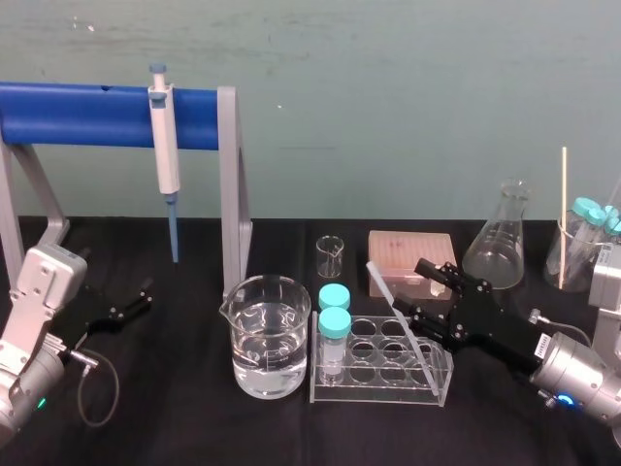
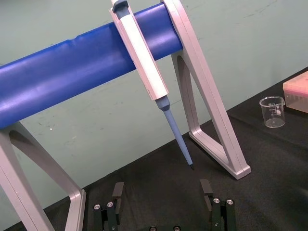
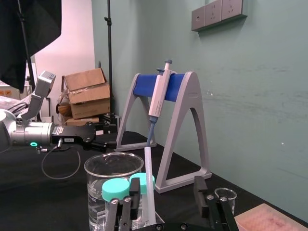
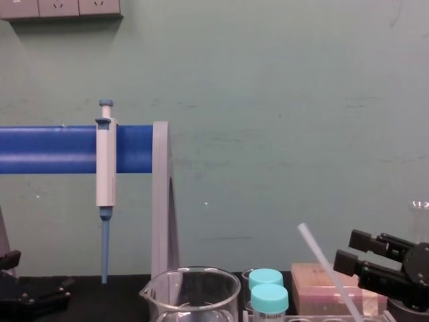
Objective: Pick up the stirring rod with one hand, then place it down.
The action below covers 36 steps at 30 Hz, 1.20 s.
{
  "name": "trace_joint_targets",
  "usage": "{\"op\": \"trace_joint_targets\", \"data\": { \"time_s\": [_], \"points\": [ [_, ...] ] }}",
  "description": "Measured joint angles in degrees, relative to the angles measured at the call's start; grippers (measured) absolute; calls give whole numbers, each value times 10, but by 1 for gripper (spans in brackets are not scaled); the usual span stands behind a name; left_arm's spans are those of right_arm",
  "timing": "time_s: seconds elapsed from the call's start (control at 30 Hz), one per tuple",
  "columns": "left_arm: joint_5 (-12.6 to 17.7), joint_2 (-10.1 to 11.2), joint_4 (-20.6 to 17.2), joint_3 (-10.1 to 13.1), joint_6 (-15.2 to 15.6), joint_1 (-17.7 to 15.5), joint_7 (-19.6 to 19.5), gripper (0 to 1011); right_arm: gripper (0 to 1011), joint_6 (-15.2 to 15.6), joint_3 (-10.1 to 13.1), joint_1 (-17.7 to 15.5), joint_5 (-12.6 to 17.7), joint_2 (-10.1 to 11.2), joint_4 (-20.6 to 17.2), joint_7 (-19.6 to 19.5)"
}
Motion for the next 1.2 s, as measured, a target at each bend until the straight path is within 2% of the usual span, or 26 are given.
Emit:
{"op": "trace_joint_targets", "data": {
  "time_s": [0.03,0.17,0.2,0.27,0.3,0.4,0.5,0.53,0.6,0.63,0.67,0.73,0.77,0.8,0.87,1.0,1.2],
  "points": [
    [0,0,0,0,0,0,0,1000,726,0,0,0,0,0,0,0],
    [0,0,0,0,0,0,0,1000,812,0,0,0,0,0,0,0],
    [0,0,0,0,0,0,0,1000,875,0,0,0,0,0,0,1],
    [0,0,0,0,0,0,0,1000,890,0,0,0,0,0,0,1],
    [0,0,0,0,0,0,0,1000,954,0,0,0,0,0,0,1],
    [0,0,0,0,0,0,0,1000,1003,1,3,-2,-2,0,-6,-9],
    [0,0,0,0,0,0,0,1000,1003,8,18,-13,-19,2,-32,-69],
    [0,0,0,0,0,0,0,1000,1003,16,28,-23,-32,2,-45,-110],
    [0,0,0,0,0,0,0,1000,1003,30,40,-34,-50,1,-62,-167],
    [0,0,0,0,0,0,0,1000,1003,40,46,-40,-59,-1,-69,-198],
    [0,0,0,0,0,0,0,1000,1003,60,58,-51,-76,-5,-82,-258],
    [0,0,0,0,0,0,0,1000,1003,77,68,-59,-91,-11,-90,-305],
    [0,0,0,0,0,0,0,1000,1003,95,76,-65,-104,-17,-93,-352],
    [0,0,0,0,0,0,0,1000,1003,95,76,-65,-104,-17,-93,-352],
    [0,0,0,0,0,0,0,1000,1003,126,87,-71,-126,-29,-94,-414],
    [0,0,0,0,0,0,0,1000,1003,156,90,-73,-139,-38,-88,-444],
    [0,0,0,0,0,0,0,1000,1003,169,91,-72,-148,-43,-84,-447]
  ]
}}
